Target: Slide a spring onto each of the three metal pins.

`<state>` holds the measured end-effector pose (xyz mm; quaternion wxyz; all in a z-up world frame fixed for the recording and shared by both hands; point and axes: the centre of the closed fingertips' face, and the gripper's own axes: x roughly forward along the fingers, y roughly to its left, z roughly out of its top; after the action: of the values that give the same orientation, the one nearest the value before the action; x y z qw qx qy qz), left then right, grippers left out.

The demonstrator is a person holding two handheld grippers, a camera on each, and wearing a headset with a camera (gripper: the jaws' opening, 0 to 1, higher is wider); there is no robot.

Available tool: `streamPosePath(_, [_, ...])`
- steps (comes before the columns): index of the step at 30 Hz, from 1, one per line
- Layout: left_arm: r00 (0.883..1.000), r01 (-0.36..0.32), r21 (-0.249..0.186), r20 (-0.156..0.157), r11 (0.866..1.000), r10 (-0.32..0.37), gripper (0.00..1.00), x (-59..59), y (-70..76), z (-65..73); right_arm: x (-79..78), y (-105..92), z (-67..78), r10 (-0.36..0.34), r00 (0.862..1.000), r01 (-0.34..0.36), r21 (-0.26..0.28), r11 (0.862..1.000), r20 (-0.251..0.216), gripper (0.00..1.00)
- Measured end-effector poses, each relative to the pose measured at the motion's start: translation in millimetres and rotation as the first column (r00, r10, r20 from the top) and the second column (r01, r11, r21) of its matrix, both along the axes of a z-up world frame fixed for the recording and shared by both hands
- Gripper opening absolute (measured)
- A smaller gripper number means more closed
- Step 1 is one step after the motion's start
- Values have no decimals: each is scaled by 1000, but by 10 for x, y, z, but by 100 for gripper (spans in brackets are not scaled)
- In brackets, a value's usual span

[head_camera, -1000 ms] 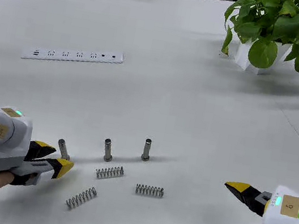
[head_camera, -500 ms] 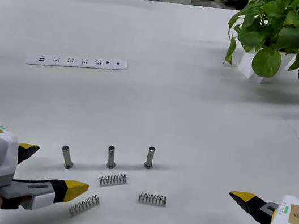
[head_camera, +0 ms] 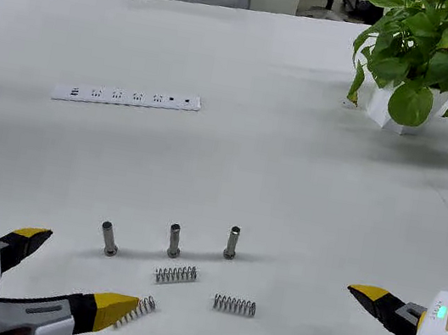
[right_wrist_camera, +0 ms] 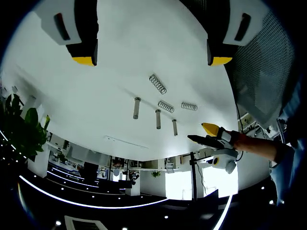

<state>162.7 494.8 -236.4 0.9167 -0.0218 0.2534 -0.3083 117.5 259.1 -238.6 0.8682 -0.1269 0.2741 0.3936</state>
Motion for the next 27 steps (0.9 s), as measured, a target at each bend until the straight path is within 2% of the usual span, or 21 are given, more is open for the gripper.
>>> streamPosePath(1, [1000, 7, 0, 8, 1000, -7, 100, -33, -6, 3, -3, 7, 2, 2, 1000, -2, 5, 1000, -4, 97])
streamPosePath(8, [999, 38, 14, -14, 999, -38, 100, -187, 20, -82, -20, 50, 23, 7, 1000, -7, 36, 999, -20, 99])
streamPosePath(12, [999, 27, -13, -29, 1000, -28, 100, -238, 8, -119, -9, 50, 9, 8, 1000, -8, 28, 1000, -24, 99])
streamPosePath(19, [999, 28, -21, -33, 999, -29, 100, -312, -25, -117, 0, 91, 22, 12, 1000, -11, 29, 1000, -21, 99])
streamPosePath(25, [998, 57, 5, -19, 998, -57, 100, -375, -42, -78, -1, 103, 28, 16, 1000, -15, 28, 999, -16, 99])
streamPosePath(27, [997, 79, 37, -10, 996, -78, 100, -395, -48, -76, 2, 99, 32, 15, 1000, -14, 29, 999, -15, 99])
